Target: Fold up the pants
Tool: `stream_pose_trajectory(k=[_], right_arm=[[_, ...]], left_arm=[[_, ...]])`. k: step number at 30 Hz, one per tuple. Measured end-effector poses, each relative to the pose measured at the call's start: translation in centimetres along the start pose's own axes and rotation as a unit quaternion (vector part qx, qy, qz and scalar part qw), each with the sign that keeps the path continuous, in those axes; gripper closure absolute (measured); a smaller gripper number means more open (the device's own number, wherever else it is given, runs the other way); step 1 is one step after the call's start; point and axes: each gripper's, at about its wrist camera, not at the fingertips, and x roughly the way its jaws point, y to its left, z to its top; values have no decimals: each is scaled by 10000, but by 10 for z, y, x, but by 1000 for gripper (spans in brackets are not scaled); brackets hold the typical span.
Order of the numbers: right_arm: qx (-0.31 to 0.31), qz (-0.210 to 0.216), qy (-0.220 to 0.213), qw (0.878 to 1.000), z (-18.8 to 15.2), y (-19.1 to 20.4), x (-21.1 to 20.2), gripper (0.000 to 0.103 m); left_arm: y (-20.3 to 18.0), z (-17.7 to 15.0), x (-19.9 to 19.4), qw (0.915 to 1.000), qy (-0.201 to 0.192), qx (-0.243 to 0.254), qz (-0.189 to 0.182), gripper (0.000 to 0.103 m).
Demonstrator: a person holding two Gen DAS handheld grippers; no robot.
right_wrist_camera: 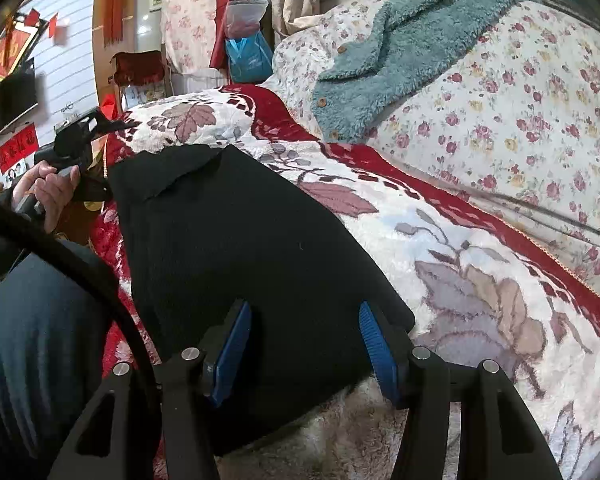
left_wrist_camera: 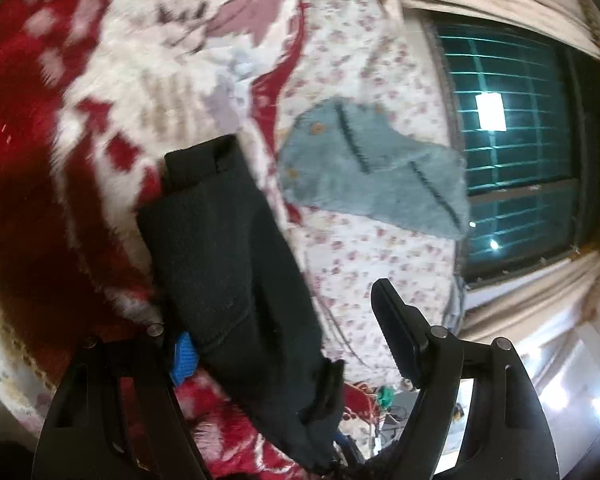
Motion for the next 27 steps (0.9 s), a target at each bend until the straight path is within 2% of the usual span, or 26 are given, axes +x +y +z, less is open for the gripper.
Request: stream_pose_trajectory(k=[2,5,7,8,9,10,12,14,15,17,18,19,21,23,25,27], right_arm=[[16,15,-1,10000,0,0,0,49],[18,16,0,10000,0,0,0,49],[16,13,0,10000,0,0,0,49],[13,8,1,10000,0,0,1,49],[8,2,0,10000,1,0,1,49],[6,-1,0,10000,1,0,1,49],[16,11,0,10000,1,0,1,49],[3,-3,-1,10000,1,1,1,49],[5,0,-1,10000,1,1,1,49],[17,13,0,10000,1,0,1,49],[16,11,0,10000,1,1,1,49],[18,6,-2,10000,0,1,1,49],[20,7,-2,10000,0,1,1,49],[25,9,-2,10000,0,1,0,49],[26,6,-3,10000,0,2,0,49],[28,7,-4,10000,0,2,0,49]], left_arm=[[0,-1,-1,10000,-9,90,7,27],[11,-3,6,9990,-25,82,434,31],[17,-5,10,9966,-92,145,810,56],[17,-7,10,9961,-129,164,853,59],[17,-8,10,9954,-169,214,915,75],[16,-9,10,9934,-211,309,1088,87],[10,-13,8,9911,-267,577,1172,90],[-9,-20,5,9837,-429,1120,1337,91],[-20,-25,3,9784,-529,1398,1429,91],[-51,-38,0,9609,-808,2077,1646,91],[-69,-49,0,9454,-956,2531,1816,91],[-79,-55,3,9346,-1029,2807,1924,91],[-110,-82,11,8983,-1173,3691,2076,91],[-130,-97,21,8778,-1146,4160,2079,91],[-147,-113,30,8650,-1025,4497,1977,91],[-157,-124,39,8629,-883,4604,1890,91]])
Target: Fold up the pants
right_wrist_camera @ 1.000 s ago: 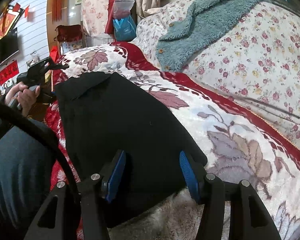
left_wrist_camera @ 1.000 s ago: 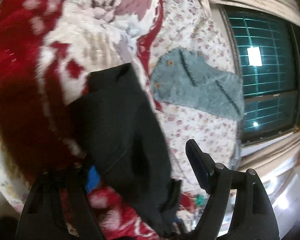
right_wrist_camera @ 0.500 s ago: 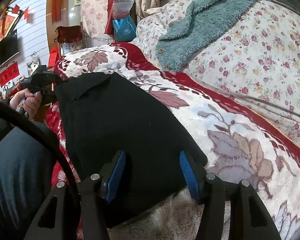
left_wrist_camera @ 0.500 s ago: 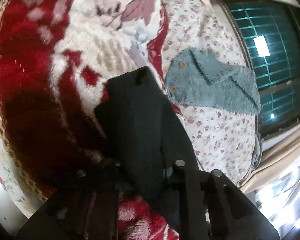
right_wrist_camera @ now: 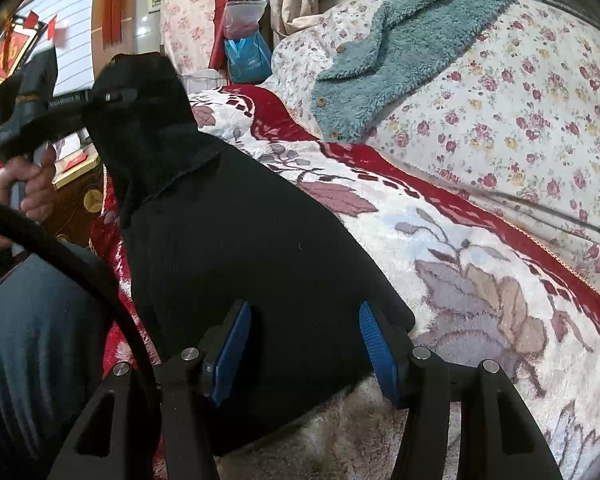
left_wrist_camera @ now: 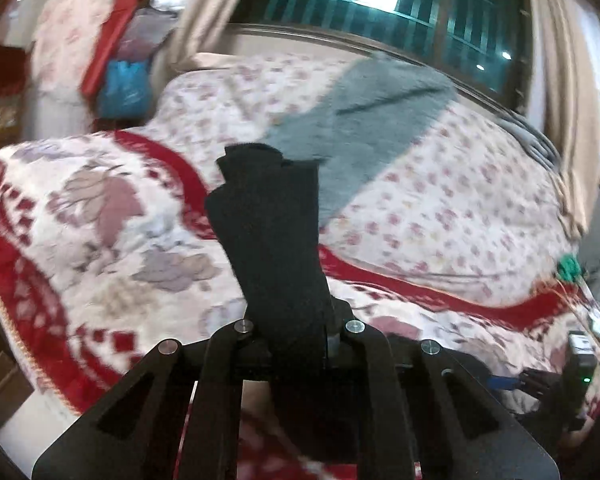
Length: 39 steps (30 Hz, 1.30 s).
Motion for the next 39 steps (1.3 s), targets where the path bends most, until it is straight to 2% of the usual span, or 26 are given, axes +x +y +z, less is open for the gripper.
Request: stream_pose_trajectory(k=[4,7,9,11,13,14,16,18,19,20,22,24,26,27,28,29,30,31,32,34,39], right_arm=[[114,83,90,9999,5,-2,-2,49],[1205,485,234,9912,28,-24,-16,49],[2331,1001,-68,9673,52,-45,-32,49],[3125,1613,-568,9344,72,-57,-47,47],[3762,2242,-986,8936,88,-61,-53,31],[3980,2537,-1084,8749,96,-58,-53,30],[4163,3114,-1111,8470,109,-46,-46,29],[4208,3454,-990,8329,120,-33,-37,25],[4188,3504,-911,8328,123,-28,-33,25],[4088,3470,-787,8404,127,-21,-29,25],[3890,3146,-580,8639,129,-15,-23,25],[3888,2932,-345,8727,123,-16,-19,25],[4066,3017,-218,8621,108,-31,-18,26],[4115,2993,-204,8606,102,-37,-20,33],[4134,2878,-181,8637,93,-47,-24,46],[4134,2867,-165,8641,86,-54,-26,54],[4133,2865,-130,8642,76,-61,-29,70],[4158,2822,-89,8645,69,-67,-31,79],[4176,2757,-49,8658,60,-72,-33,83],[4155,2498,34,8746,45,-80,-38,88],[4418,2198,260,8694,14,-102,-23,90]], left_arm=[[-35,-4,3,9990,215,115,-376,91],[-59,-8,3,9977,301,262,-541,91],[-72,-12,0,9971,310,413,-568,91],[-82,-16,-2,9963,345,512,-605,91],[-91,-20,-6,9950,359,692,-620,91],[-94,-22,-8,9943,369,778,-636,91],[-103,-26,-12,9922,381,1006,-630,91],[-113,-30,-16,9895,358,1266,-598,91],[-120,-33,-19,9876,339,1421,-571,91],[-125,-36,-21,9860,310,1548,-543,91],[-137,-43,-24,9817,293,1819,-486,91],[-148,-50,-25,9760,290,2121,-413,91],[-165,-63,-26,9664,303,2534,-294,91],[-171,-69,-25,9623,316,2692,-223,91],[-181,-77,-24,9548,329,2951,-130,91],[-186,-82,-23,9505,335,3087,-93,91],[-194,-89,-20,9445,374,3263,-33,91],[-198,-93,-18,9415,410,3345,-19,91],[-205,-100,-15,9367,491,3468,-32,91],[-217,-114,-9,9273,639,3688,-37,91],[-232,-134,7,9148,1003,3913,33,89]])
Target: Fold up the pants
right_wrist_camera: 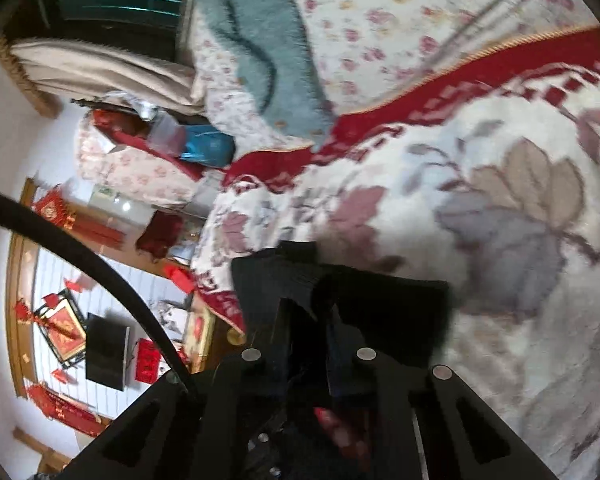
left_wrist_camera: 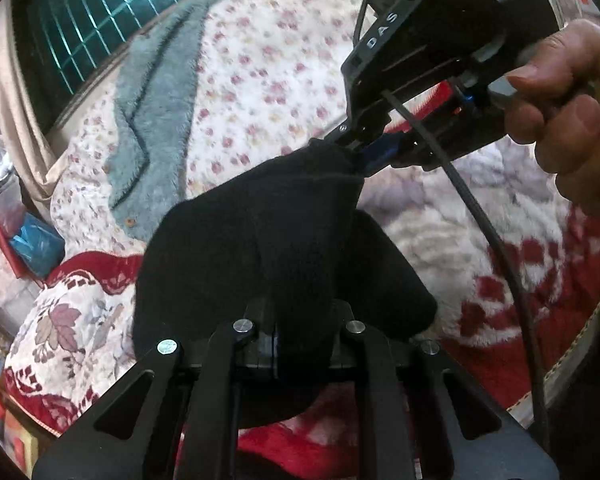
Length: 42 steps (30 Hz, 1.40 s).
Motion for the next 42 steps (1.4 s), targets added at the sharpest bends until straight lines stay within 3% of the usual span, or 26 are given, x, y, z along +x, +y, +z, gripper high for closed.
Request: stream_pose_trajectory(k=[2,4,6,9,11,13,16,18,21,22,23,25,26,28,29,30,33,36,37,39,40,42], right_arm=[[54,-244,42,9997,1,-15,6,90],[191,-443,2,9988,3,-30,11,90],[196,-618,-60,9979,3,-39,17,90],[431,-434,-211,9979,0,-51,16,88],[601,-325,-296,9972,-4,-52,8,83],[443,-607,-501,9959,-6,-42,-5,78],[-634,-1299,-894,9855,-17,-1,-33,77],[-1477,-1709,-1055,9684,-31,29,-41,73],[-3069,-2289,-1123,9169,-68,75,-32,67],[-3307,-2325,-1121,9078,-75,82,-26,67],[-3501,-2357,-1114,8997,-82,90,-18,67],[-3556,-2292,-971,9009,-90,93,1,67],[-3471,-2249,-815,9068,-94,87,14,67],[-3357,-2425,-252,9099,-100,62,47,66],[-3252,-2518,-62,9115,-104,44,61,65],[-3362,-2302,-466,9120,-110,38,55,66],[-3290,-2120,-547,9186,-110,33,45,65],[-3515,-2235,-415,9082,-111,40,44,64],[-3582,-2296,-330,9044,-109,46,43,65],[-3581,-2227,-371,9060,-101,60,31,65],[-3611,-2187,-535,9049,-97,67,28,65],[-3675,-2295,-1039,8953,-82,82,19,61]], left_arm=[[-7,0,3,9997,194,13,-133,84],[-16,-3,-3,9990,174,138,-376,61],[-25,-7,-15,9979,95,263,-589,49],[-36,-18,-36,9901,137,391,-1343,49],[-30,-25,-47,9827,216,123,-1835,49],[-9,-24,-58,9767,169,-354,-2108,49],[42,-18,-65,9684,51,-1247,-2159,49],[92,-11,-63,9539,-65,-2045,-2195,49],[156,-5,-35,9236,59,-3200,-2112,49],[173,-3,-13,9047,298,-3544,-2348,49],[179,-2,0,8909,427,-3715,-2578,49],[187,-7,29,8622,789,-4138,-2812,49],[186,-18,53,8462,1254,-4409,-2718,49],[179,-45,92,8059,1868,-4762,-2982,54],[180,-51,98,8013,1777,-4868,-2990,59],[181,-52,96,8049,1718,-4849,-2959,65],[182,-51,95,8006,1735,-4811,-3120,65],[196,-48,87,7914,1703,-4941,-3172,65],[203,-46,80,7908,1604,-4996,-3152,64],[215,-35,66,7991,1159,-4991,-3144,62],[222,-23,63,8010,908,-4974,-3207,55],[228,-12,72,7965,787,-5019,-3279,47]])
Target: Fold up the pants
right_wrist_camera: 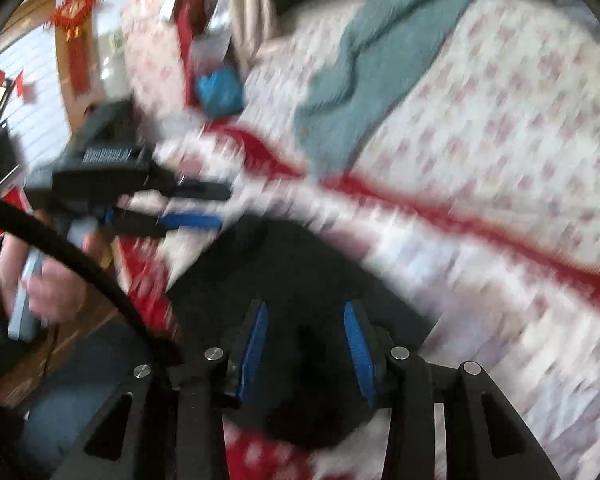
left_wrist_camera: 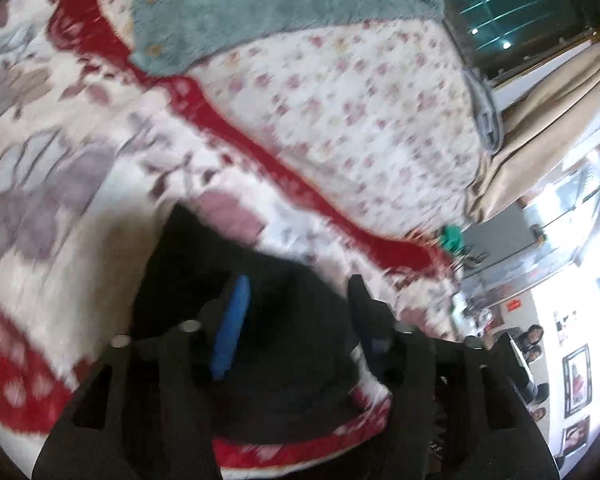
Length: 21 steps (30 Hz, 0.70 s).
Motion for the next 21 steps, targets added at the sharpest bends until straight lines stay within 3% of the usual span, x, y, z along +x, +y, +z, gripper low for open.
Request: stream_pose_trajectory(k=[2,3,4,5,6,7,9,11,12,13,15,16,18,21], right_arm=[[112,-272,-71,9995,14,-9,7,56],[178,-326,197,9991,16,-16,25,55],[229,-306,618,9974,11,-21,44,54],[358,-261,1397,9892,-3,-28,76,52],[512,-186,1275,9903,-14,-34,83,50],[538,-131,1012,9933,-16,-36,78,50],[931,124,913,9914,-17,-46,69,50],[1413,426,853,9854,-10,-58,57,50],[1874,569,707,9781,-9,-69,45,50],[2324,741,507,9685,-10,-78,33,50],[3124,1062,108,9439,-18,-89,11,43],[3394,1168,17,9334,-24,-92,5,37],[3872,1471,-30,9102,-41,-94,-1,35],[4097,1663,328,8963,-56,-88,14,35]], left_arm=[[4,14,28,9995,246,-193,-31,46],[14,16,47,9978,527,-325,219,47],[23,15,62,9953,765,-461,385,54],[33,13,77,9934,885,-449,569,65],[34,14,78,9943,757,-197,718,74],[37,16,77,9943,792,-284,650,75],[41,23,67,9936,867,-586,422,75],[42,31,46,9947,685,-725,268,74],[42,31,35,9957,540,-713,231,63],[43,34,13,9978,217,-622,117,42],[49,34,-9,9987,-92,-498,6,25],[55,33,-17,9989,-156,-430,-27,24],[78,29,-18,9990,115,-439,-34,24],[100,23,-8,9970,466,-621,-71,24]])
